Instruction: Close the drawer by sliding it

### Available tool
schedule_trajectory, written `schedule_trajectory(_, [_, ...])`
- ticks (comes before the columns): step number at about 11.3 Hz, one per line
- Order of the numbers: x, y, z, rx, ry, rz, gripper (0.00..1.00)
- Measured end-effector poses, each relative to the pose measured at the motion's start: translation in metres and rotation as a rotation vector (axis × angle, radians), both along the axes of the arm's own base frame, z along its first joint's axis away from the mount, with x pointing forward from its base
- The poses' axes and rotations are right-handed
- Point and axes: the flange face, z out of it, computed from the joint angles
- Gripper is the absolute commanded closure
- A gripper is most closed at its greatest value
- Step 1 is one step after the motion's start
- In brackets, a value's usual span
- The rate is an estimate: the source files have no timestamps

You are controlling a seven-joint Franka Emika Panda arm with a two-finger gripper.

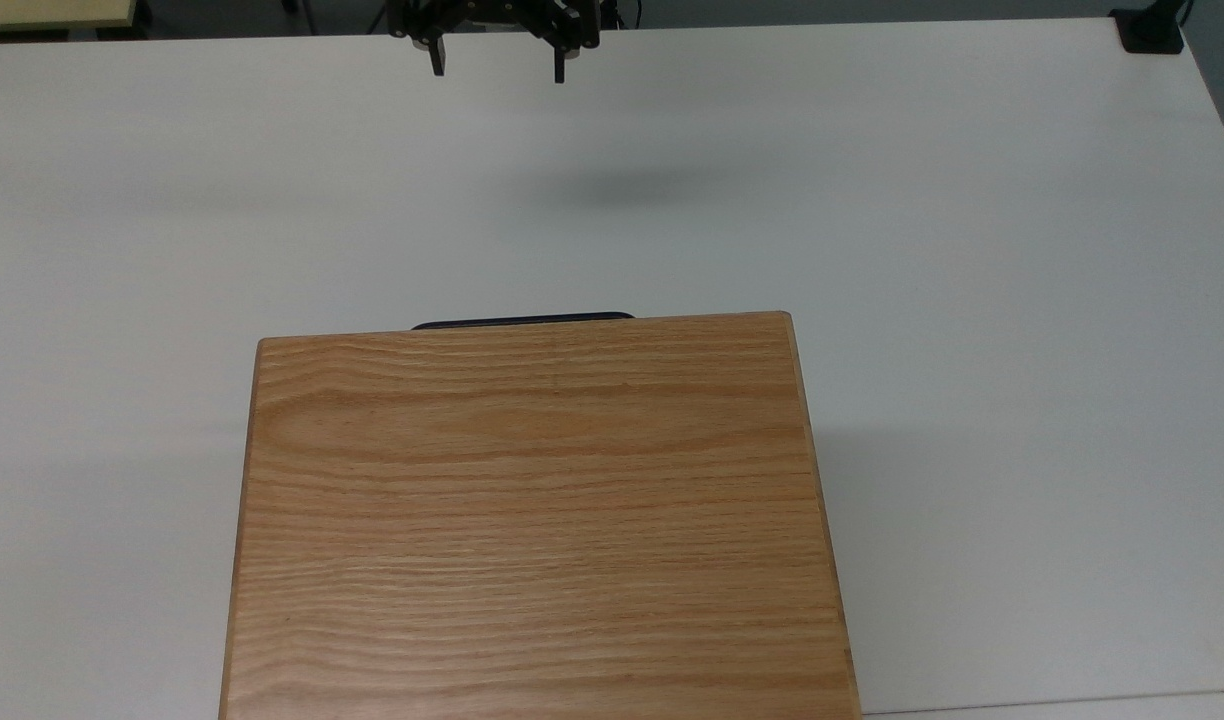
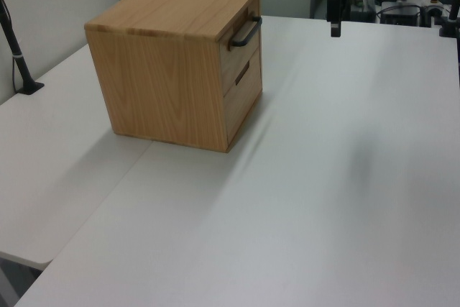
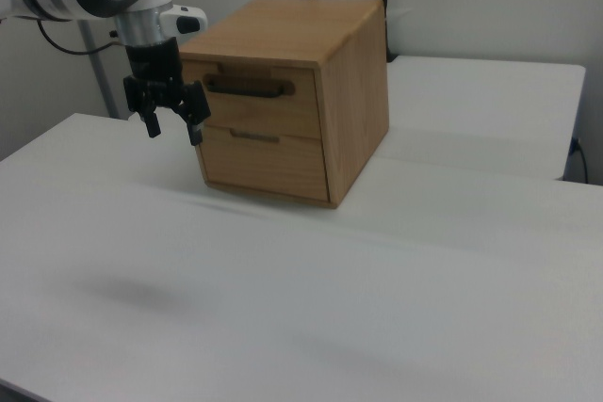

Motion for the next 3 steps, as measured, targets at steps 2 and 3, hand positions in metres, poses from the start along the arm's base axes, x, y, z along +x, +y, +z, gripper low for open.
schedule_trajectory(2, [0.0, -0.0005, -0.0006, -0.004, 0.001, -0.006, 0.0])
schedule_trajectory(3, [0.0001, -0.0005, 0.0, -0.005, -0.001, -0.014, 0.0])
